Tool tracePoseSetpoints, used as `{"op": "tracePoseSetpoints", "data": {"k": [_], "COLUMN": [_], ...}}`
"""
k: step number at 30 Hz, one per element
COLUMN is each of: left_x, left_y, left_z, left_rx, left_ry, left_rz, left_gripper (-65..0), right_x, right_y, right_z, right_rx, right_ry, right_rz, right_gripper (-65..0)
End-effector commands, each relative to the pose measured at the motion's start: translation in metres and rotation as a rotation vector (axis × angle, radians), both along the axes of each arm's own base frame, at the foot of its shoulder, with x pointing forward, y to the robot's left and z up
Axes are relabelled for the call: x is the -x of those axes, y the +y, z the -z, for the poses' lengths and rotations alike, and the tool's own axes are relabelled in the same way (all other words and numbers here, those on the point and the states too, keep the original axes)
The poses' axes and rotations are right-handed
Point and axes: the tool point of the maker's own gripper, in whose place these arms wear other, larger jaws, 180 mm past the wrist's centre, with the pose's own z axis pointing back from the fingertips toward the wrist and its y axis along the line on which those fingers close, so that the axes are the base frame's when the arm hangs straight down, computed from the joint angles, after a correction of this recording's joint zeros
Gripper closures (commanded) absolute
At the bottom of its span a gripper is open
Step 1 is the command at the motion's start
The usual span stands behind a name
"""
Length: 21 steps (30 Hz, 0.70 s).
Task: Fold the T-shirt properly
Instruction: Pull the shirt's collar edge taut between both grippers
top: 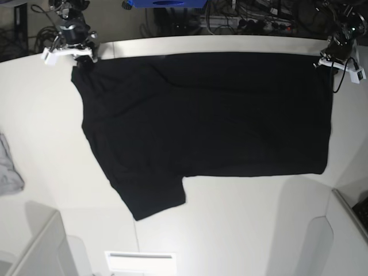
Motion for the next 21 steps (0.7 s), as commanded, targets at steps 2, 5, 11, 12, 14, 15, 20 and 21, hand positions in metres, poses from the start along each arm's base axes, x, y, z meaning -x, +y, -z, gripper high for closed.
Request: {"op": "tracePoseSetpoints", "data": {"k": [2,5,11,12,14,15,20,21], "left_x": [-0.001,0.008,0.024,0.025,0.029,0.029,0.029,0.029], "left_y": [0.008,0.010,0.009,0.009,0.009,0.009,0.009,0.009], "left_z": [-0.017,-0.018,-0.013,-0.013,-0.012,-0.012,-0.012,-0.012], "left_rx": [-0.052,-0.063,-0.064,-0.064,-0.064,-0.064,-0.064,-0.064], "left_ry": [-0.023,-0.007,0.030,0.032,0.041,0.043,0.041,0.043], "left_rz": [0.013,0.013,0.014,0.014,0.014,0.014,0.014,0.015], "left_gripper": [0.0,0.0,0.0,0.0,0.0,0.0,0.0,0.0], "right_x": [-0.001,0.001,0.009,0.010,0.012,0.012,0.017,0.018], "right_y": [-0.005,-0.005,-0.004,-0.004,-0.004,-0.004,-0.003,-0.004], "right_z": [-0.010,-0.013,-0.015,-0.015,-0.014,-0.013,-0.012,-0.012], "right_rx": [0.023,0.027,0.030,0.030,0.029,0.030,0.030,0.030], "right_ry": [-0.033,-0.035,-0.025,-0.022,-0.017,-0.015,-0.004,-0.001], "right_rz": [-0.003,-0.008,-0.012,-0.013,-0.013,-0.013,-0.012,-0.010], "right_gripper": [0.0,0.0,0.0,0.0,0.0,0.0,0.0,0.0]}}
